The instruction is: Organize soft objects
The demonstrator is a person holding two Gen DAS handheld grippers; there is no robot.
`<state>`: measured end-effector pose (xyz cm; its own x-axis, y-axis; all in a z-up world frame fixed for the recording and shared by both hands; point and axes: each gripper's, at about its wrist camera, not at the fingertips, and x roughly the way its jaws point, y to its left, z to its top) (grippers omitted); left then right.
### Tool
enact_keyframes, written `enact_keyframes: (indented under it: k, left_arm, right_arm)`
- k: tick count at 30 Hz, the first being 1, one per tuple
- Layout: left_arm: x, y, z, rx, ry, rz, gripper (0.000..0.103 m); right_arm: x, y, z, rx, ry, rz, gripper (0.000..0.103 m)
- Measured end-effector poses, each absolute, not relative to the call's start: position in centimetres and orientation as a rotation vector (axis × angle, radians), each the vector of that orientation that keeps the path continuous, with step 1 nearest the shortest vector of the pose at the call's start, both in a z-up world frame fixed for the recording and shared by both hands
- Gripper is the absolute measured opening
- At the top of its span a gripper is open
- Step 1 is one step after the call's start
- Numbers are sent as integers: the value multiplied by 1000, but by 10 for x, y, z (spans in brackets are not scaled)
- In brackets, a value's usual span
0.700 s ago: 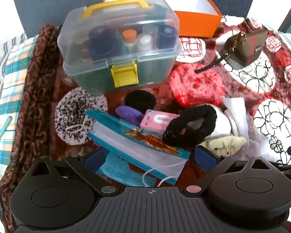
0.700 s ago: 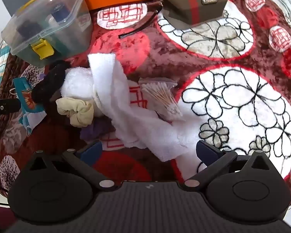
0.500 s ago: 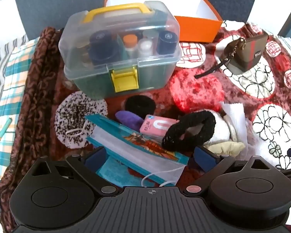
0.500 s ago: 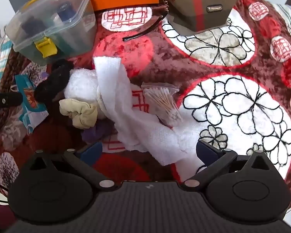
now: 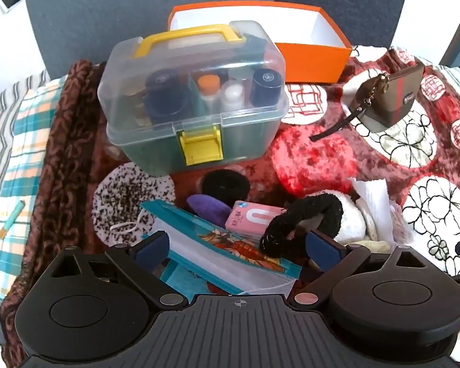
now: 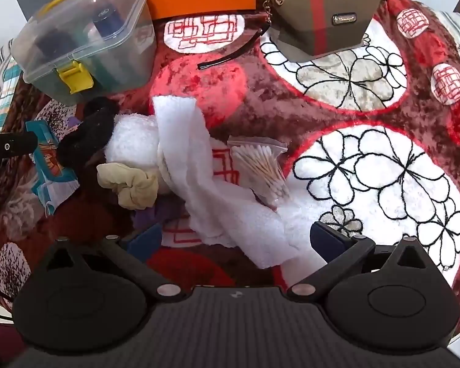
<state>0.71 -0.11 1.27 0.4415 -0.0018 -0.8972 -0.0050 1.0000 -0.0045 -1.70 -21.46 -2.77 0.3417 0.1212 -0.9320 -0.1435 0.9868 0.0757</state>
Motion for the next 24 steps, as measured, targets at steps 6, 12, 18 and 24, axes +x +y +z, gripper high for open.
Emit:
enact_keyframes:
  k: [6, 12, 18, 24]
  left_arm:
    - [4, -3, 13, -2, 1112, 3, 103]
    - [1, -2, 14, -6, 1114, 8, 103]
    - [0, 0, 16, -18, 1113, 17, 103]
    - [-1, -1, 16, -19, 1107, 16, 103]
  right_arm:
    - [-18, -214, -26, -21, 1207, 162, 103]
    - [-19, -213, -25, -19, 1205, 168, 103]
    - [-19, -212, -24, -29, 1203, 169, 103]
    - [-20, -212, -24, -31, 1207, 166, 103]
